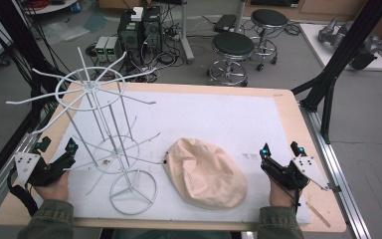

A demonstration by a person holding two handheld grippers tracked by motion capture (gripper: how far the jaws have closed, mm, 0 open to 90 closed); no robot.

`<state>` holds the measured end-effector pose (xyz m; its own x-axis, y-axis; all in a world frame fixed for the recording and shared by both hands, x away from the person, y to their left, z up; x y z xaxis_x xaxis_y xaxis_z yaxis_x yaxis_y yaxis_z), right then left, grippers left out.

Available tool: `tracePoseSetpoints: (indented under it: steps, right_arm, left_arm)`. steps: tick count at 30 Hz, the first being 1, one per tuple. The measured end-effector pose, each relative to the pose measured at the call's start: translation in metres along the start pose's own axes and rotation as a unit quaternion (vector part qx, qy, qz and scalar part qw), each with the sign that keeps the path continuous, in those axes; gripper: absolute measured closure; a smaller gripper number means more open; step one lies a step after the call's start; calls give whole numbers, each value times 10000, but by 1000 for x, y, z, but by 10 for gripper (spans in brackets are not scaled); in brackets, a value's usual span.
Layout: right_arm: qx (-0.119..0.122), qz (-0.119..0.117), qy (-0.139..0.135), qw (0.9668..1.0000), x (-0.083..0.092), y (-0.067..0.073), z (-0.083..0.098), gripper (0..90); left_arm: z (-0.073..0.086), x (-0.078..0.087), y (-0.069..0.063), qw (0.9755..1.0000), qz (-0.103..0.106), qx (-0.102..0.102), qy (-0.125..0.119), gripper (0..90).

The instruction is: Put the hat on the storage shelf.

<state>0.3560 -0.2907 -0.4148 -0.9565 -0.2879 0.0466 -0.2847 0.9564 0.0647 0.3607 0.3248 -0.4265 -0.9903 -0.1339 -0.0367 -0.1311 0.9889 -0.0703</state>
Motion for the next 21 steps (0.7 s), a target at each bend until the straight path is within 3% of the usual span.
tracePoseSetpoints:
  steps: [21]
  right_arm:
    - [-99, -37, 14, 9999, 1, 1, 1, 106]
  left_arm:
    - [2, 0, -1, 9999, 77, 62, 63, 221]
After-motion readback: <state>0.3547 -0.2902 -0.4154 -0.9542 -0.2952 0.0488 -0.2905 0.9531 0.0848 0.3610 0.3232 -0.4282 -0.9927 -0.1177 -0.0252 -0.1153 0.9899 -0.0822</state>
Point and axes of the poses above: each handheld gripper's, and its own axes: x roughly backward along the jaws, z roughly out of its underside, y roughly to its left, the point moved 10 cm from there along -x, roughly forward along the jaws, and after that the axes turned 11 degrees about -z, right-handed, at the moved point
